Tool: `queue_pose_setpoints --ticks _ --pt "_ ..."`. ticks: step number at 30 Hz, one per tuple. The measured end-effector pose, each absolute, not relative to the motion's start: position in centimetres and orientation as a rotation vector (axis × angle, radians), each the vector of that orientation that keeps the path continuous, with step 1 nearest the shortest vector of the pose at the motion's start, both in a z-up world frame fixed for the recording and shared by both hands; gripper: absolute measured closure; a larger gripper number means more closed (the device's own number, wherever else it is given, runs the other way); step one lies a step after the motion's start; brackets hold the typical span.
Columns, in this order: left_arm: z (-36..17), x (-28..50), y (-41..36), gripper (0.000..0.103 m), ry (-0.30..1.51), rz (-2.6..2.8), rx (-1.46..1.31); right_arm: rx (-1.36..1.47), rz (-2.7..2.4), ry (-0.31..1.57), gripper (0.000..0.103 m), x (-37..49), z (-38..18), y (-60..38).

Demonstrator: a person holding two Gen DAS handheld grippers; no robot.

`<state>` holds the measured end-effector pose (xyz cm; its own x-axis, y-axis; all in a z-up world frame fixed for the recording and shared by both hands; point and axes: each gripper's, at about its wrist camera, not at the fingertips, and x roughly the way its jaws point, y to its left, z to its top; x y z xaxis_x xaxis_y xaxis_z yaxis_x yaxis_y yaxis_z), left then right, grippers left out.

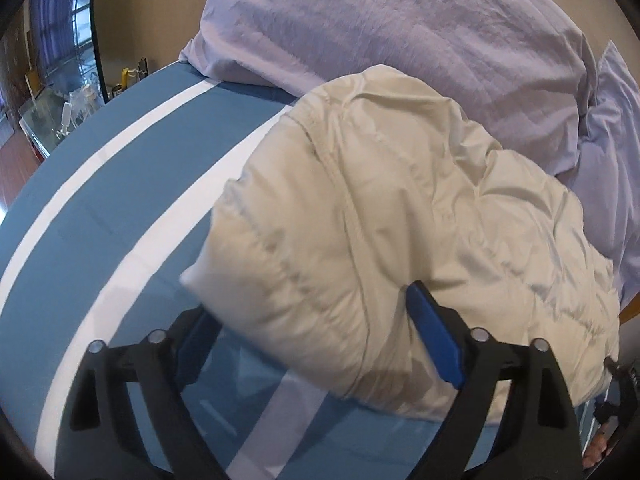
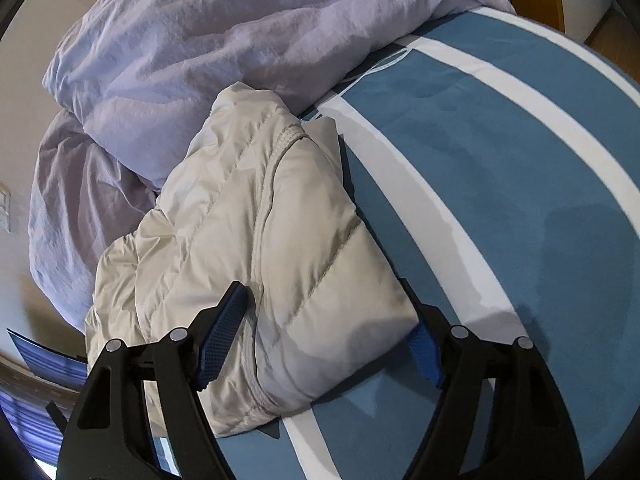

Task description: Fold large clothes

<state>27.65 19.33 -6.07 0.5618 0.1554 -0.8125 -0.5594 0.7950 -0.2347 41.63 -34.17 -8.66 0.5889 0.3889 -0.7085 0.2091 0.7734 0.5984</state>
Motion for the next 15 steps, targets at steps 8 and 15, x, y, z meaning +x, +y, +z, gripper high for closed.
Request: queue_pose_setpoints --ticks 8,15 --pt "-5.9 27.9 19.7 0.048 0.814 0.442 -0.576 0.691 0.135 0.908 0.051 41.2 -8.7 -33.9" --pt "-4.6 26.8 19.9 0.072 0.77 0.419 -0.614 0.66 0.154 0.868 0.071 40.2 -7.7 -33.7"
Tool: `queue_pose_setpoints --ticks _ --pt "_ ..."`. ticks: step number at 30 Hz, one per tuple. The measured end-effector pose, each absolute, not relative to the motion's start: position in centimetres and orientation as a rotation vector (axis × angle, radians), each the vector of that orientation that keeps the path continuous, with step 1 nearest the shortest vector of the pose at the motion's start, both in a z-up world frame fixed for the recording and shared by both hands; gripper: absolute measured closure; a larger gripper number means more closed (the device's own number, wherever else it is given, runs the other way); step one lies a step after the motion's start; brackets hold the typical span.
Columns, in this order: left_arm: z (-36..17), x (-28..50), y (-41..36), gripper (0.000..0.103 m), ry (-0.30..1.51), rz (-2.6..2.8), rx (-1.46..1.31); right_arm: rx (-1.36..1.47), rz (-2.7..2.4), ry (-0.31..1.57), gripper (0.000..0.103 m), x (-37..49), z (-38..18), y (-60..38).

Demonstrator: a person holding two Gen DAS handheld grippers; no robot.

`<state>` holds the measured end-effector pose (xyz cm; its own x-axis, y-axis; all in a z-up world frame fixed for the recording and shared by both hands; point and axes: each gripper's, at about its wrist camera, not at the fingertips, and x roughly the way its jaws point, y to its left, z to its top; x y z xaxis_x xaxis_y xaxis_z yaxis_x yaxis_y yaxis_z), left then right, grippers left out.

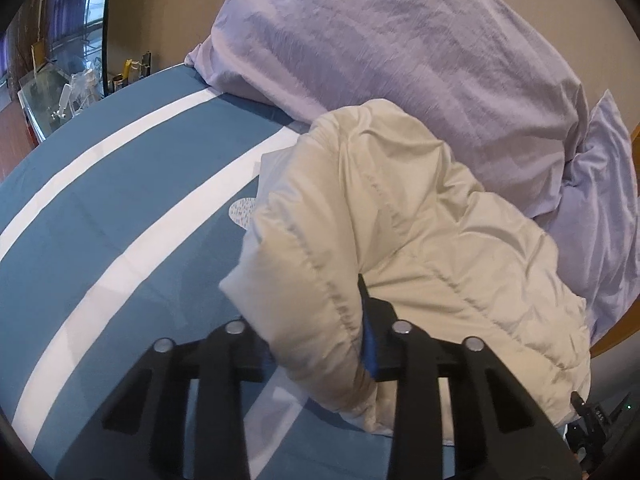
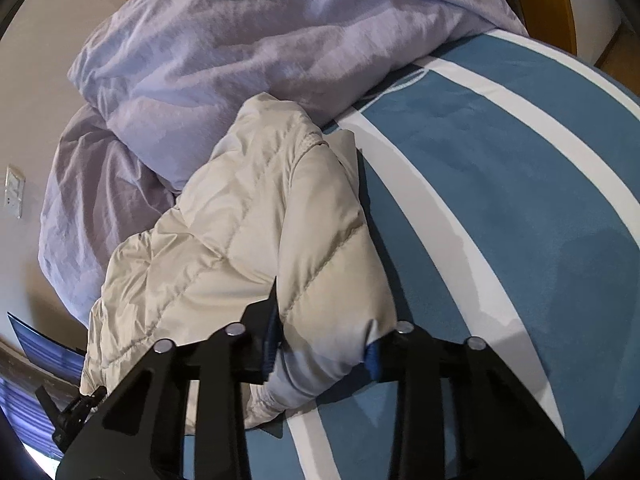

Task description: Fold large clothes

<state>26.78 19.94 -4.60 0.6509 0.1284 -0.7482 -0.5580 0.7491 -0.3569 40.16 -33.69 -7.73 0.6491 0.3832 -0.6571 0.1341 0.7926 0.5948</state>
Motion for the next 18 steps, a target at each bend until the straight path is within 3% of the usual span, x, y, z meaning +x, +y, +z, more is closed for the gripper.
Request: queue_pose_setpoints --ticks 18 --pt "-3.4 14.6 23.0 0.074 0.776 0.39 -0.599 0.597 0.35 0.896 0.074 29.7 -7.1 -31.0"
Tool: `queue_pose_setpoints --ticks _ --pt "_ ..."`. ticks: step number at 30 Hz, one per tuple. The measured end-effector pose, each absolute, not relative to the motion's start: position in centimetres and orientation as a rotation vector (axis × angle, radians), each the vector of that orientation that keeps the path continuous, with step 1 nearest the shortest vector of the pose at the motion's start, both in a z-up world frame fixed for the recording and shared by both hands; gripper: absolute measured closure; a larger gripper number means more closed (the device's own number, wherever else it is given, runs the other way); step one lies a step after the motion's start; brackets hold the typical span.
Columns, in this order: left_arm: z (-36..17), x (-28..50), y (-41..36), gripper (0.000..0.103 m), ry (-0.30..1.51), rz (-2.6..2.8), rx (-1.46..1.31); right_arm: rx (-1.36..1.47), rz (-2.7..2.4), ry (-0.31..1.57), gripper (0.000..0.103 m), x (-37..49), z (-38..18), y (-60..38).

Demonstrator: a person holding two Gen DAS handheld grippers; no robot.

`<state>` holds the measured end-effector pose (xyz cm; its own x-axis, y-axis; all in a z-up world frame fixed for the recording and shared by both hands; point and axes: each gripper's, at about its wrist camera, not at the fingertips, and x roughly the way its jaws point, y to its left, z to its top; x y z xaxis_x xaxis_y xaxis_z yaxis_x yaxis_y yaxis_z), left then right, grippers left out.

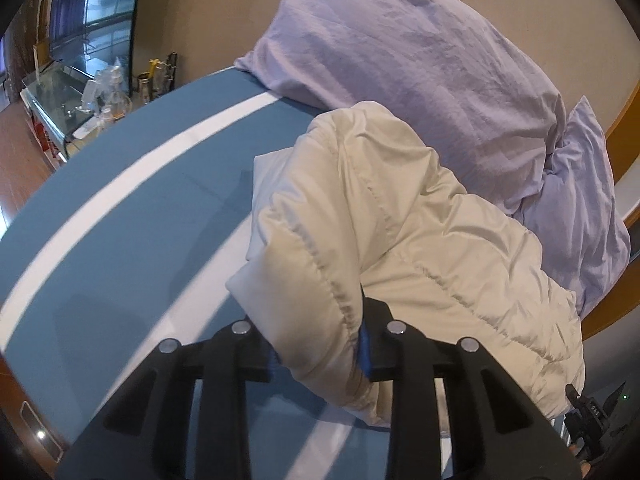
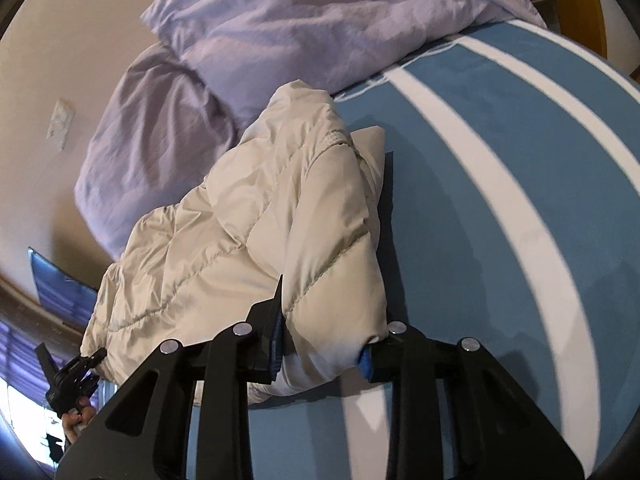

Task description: Fold large clothes

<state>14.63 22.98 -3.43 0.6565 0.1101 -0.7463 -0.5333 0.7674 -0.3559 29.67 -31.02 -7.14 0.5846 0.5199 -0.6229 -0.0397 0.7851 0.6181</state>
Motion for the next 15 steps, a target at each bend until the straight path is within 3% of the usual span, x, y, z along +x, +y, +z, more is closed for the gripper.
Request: queue_pose_setpoints --ticks 7,10,15 --pt "-4.2 11.9 23.8 0.07 0.785 0.404 -0.622 0.576 0.378 0.906 0.073 27.0 -7.8 -30.6" --pt "-4.6 11.8 23.8 0.062 0.794 0.432 -0.631 0.572 0.355 0.911 0.067 26.9 -7.5 -30.7" --pt "-4.7 11.8 23.7 0.044 0.788 0.443 -0.62 0.47 0.232 0.815 0.046 26.4 -5.6 -31.4"
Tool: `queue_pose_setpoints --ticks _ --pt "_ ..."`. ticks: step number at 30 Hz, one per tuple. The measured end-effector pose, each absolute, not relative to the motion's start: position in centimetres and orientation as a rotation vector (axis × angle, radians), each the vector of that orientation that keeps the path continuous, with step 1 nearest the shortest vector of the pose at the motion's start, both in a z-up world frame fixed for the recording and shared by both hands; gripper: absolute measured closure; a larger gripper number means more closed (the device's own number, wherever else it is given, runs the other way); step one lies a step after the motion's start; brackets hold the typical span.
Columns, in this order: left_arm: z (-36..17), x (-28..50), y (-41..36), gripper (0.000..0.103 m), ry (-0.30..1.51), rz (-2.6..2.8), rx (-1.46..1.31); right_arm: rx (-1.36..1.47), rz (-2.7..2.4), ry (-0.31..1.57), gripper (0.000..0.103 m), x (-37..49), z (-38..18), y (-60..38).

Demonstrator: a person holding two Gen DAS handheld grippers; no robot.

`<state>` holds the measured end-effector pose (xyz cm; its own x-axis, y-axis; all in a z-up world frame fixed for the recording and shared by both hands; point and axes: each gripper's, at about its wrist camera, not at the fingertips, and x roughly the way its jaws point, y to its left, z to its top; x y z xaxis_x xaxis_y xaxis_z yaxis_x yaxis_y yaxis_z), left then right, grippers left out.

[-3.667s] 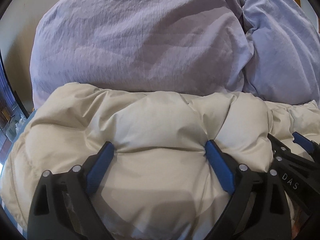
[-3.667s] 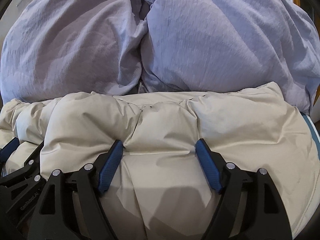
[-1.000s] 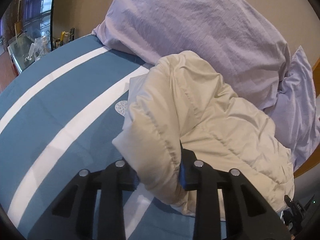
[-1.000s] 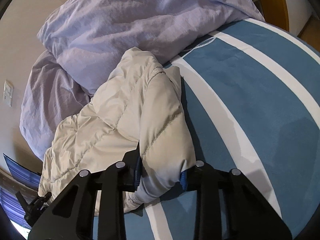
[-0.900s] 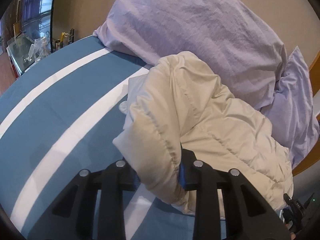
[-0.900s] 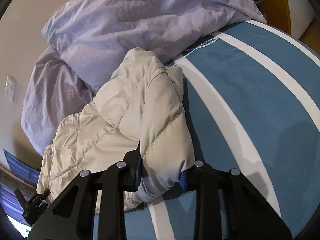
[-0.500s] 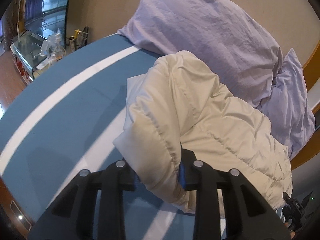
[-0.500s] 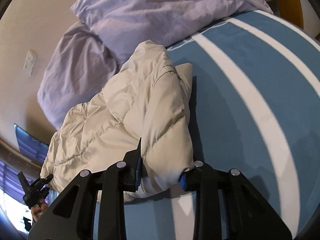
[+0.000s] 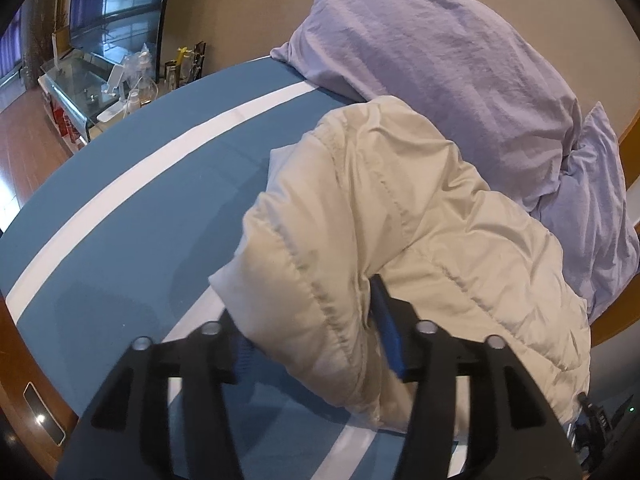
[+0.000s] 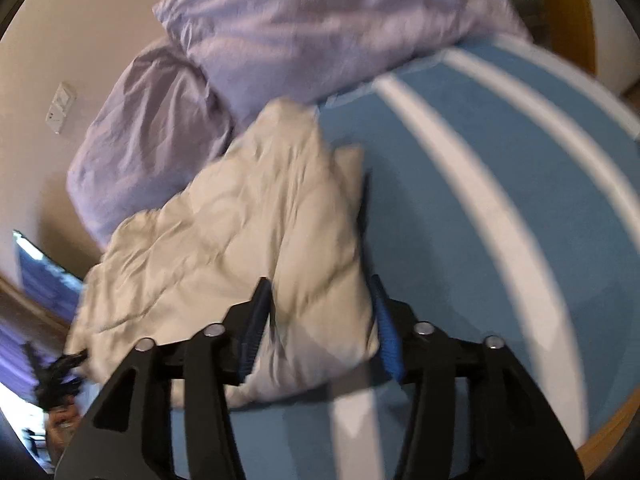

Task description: Fold large clothes

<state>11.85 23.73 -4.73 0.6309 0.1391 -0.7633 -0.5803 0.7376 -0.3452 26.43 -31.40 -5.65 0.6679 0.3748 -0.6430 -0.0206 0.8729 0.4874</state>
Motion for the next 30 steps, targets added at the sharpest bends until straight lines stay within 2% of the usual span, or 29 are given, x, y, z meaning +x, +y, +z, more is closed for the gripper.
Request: queue_pose_setpoints --ticks 2,7,12,20,30 --pt "-4.8 11.9 23.6 0.03 0.78 0.449 -0.613 0.41 0.176 0.766 0.045 26.4 -4.8 -31.6" --pt "-5.2 12.5 23.5 0.02 0.78 0.454 -0.62 0.334 0.191 0.718 0.044 26.6 -3.2 -30.1" --pt "-5.5 13.1 23.5 0.017 0.781 0.452 -0.649 0.215 0.29 0.68 0.035 26.4 -1.8 -25.7" --pt "-6.3 13.8 23.5 0.017 0.772 0.442 -0.732 0.101 0.416 0.695 0.035 25.6 -2.1 -19.0" --pt "-6.8 13.9 23.9 0.017 0.742 0.458 -0.797 0.103 0.456 0.71 0.035 25.2 -3.0 -15.9"
